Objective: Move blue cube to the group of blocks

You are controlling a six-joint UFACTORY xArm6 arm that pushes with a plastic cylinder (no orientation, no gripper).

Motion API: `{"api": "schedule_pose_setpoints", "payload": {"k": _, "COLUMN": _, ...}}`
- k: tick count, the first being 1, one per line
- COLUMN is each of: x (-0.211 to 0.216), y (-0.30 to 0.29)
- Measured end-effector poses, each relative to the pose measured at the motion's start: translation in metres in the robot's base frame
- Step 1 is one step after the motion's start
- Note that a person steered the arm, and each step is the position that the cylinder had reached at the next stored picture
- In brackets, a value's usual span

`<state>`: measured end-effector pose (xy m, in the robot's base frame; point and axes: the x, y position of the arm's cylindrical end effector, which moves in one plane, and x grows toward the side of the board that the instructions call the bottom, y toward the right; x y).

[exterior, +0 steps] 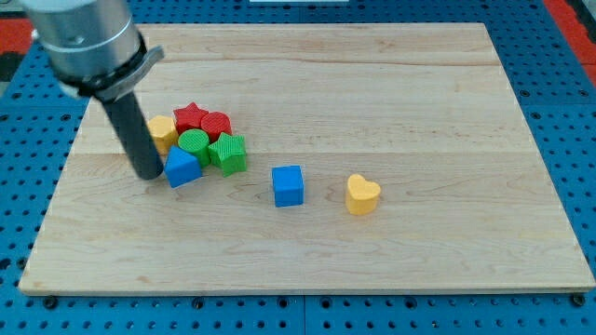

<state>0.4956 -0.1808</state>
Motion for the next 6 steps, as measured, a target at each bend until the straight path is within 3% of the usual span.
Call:
{"api": "schedule_pose_setpoints", "payload": {"k": 1, "x": 0.097, "y": 0.079}}
{"api": "schedule_pose_setpoints", "payload": {"k": 2, "x": 0.121, "y": 0.218}}
{"api": "schedule_pose_setpoints", "payload": {"k": 3, "x": 0.084, "y": 0.288}}
{"api": "schedule_pose_setpoints", "payload": {"k": 4, "x": 0.034, "y": 0.276}}
{"api": "schedule_pose_setpoints", "payload": {"k": 6, "x": 0.018, "y": 0.141}}
